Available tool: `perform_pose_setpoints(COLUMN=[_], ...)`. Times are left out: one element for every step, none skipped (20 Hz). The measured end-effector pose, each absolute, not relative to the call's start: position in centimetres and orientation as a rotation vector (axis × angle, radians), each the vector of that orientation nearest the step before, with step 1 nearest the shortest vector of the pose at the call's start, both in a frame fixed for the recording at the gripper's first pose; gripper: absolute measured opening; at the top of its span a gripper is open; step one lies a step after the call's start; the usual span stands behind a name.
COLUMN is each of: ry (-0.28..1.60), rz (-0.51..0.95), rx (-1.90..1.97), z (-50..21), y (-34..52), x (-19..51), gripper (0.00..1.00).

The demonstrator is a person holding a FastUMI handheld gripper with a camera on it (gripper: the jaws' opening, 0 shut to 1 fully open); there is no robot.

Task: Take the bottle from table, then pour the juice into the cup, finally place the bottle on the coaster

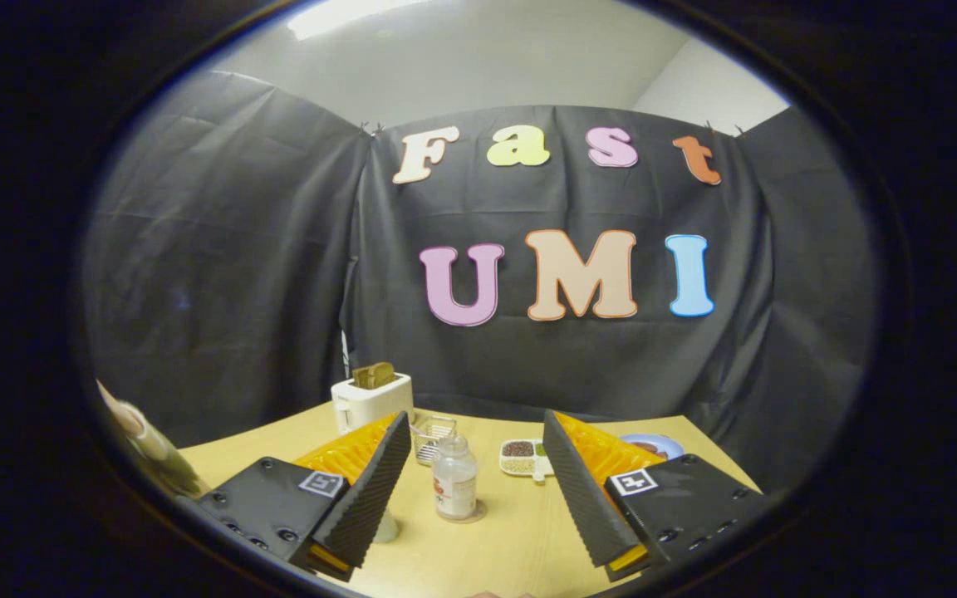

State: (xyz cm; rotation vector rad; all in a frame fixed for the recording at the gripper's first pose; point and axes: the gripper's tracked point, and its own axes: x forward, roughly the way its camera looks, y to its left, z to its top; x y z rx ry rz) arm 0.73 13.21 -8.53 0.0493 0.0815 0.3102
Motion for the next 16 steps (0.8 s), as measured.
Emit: perform_pose_setpoints(ry=[0.075, 0.069, 0.065, 0.062, 0.059, 0.056, 0.054, 0.055, 0.054, 0.054, 0.053, 0.048, 0.043, 0.039, 0.040, 0.041], rz=[0.317, 0.322, 0.323, 0.325, 0.324, 0.320, 0.321, 0.322, 0.323, 0.324, 0.324, 0.322, 0.321, 0.321, 0.322, 0.329], rx=[0.061, 0.069, 0.073, 0.075, 0.075, 0.078, 0.081, 0.085, 0.090, 0.091, 0.088, 0.084, 0.080, 0.076, 0.075, 0.074], z=[-8.2, -7.8, -7.6, -7.4, -7.3, -7.2, -7.1, -7.2, -7.3, -7.4, -7.6, -7.8, -7.8, -7.9, -8.3, -8.6], y=[13.0, 12.9, 12.7, 12.5, 12.3, 12.0, 12.0, 11.8, 11.8, 11.6, 11.4, 11.2, 11.0, 10.8, 10.8, 10.8], x=[0.7, 0.9, 0.9, 1.0, 1.2, 1.2, 1.2, 1.3, 1.4, 1.4, 1.4, 1.5, 1.6, 1.6, 1.7, 1.8], gripper=[0.99, 0.99, 0.99, 0.99, 0.99, 0.99, 0.99, 0.99, 0.99, 0.99, 0.99, 0.99, 0.99, 0.99, 0.99, 0.99])
